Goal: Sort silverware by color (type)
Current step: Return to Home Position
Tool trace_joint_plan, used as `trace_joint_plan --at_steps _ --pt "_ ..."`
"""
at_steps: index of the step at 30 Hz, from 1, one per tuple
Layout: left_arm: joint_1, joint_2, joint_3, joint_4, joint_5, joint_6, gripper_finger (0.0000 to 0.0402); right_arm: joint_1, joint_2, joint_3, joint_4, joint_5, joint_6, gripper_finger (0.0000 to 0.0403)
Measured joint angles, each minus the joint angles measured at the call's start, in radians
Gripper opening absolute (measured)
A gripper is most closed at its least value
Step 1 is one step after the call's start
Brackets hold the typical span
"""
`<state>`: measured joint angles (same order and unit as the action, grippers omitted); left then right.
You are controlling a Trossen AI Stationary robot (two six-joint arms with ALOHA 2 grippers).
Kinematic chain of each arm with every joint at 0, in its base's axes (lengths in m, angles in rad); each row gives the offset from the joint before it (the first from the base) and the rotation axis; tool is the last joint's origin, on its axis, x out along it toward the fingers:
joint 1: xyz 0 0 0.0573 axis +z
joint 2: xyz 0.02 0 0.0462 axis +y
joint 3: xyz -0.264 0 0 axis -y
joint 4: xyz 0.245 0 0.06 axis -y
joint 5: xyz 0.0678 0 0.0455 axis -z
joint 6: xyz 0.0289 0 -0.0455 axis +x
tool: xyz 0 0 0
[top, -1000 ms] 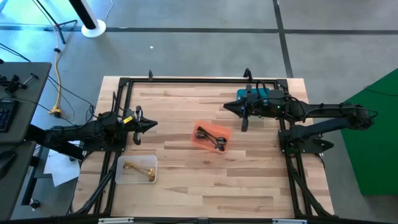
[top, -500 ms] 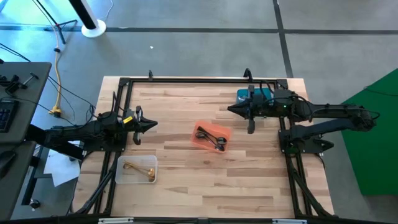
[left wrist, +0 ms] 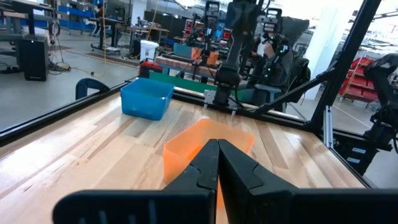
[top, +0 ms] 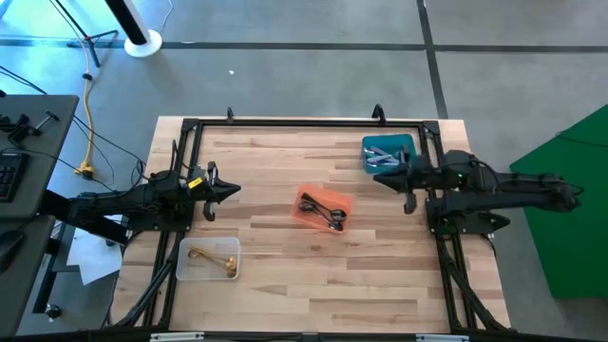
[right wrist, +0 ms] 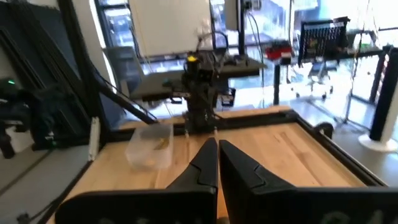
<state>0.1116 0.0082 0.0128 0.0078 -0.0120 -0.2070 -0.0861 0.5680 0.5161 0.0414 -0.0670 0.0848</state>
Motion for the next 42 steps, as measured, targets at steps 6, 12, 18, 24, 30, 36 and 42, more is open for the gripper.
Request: trace_joint_plan --at_steps 6,12,18,24,30,36,42 --pt "0.0 0.0 0.0 0.0 0.0 0.0 0.0001 -0.001 -0.208 -0.126 0.008 -0.004 -0.002 0.0" --pt "0.0 0.0 0.0 0.0 0.0 0.0 0.0001 -0.001 -0.339 -0.206 0.01 0.032 0.003 0.0" --pt "0.0 0.0 0.0 0.0 0.0 0.0 0.0001 -0.001 -0.399 -0.294 0.043 0.032 0.022 0.0" --pt "0.0 0.0 0.0 0.0 0.0 0.0 0.0001 -0.001 -0.408 -0.37 0.123 0.031 0.029 0.0" --pt "0.0 0.0 0.0 0.0 0.0 0.0 0.0001 -0.001 -0.408 -0.419 0.142 0.03 0.039 0.0" --pt "0.0 0.0 0.0 0.0 0.0 0.0 0.0001 -0.001 -0.408 -0.463 0.153 0.029 0.039 0.0" --pt "0.0 0.0 0.0 0.0 0.0 0.0 0.0001 -0.001 -0.418 -0.506 0.182 0.026 0.052 0.0"
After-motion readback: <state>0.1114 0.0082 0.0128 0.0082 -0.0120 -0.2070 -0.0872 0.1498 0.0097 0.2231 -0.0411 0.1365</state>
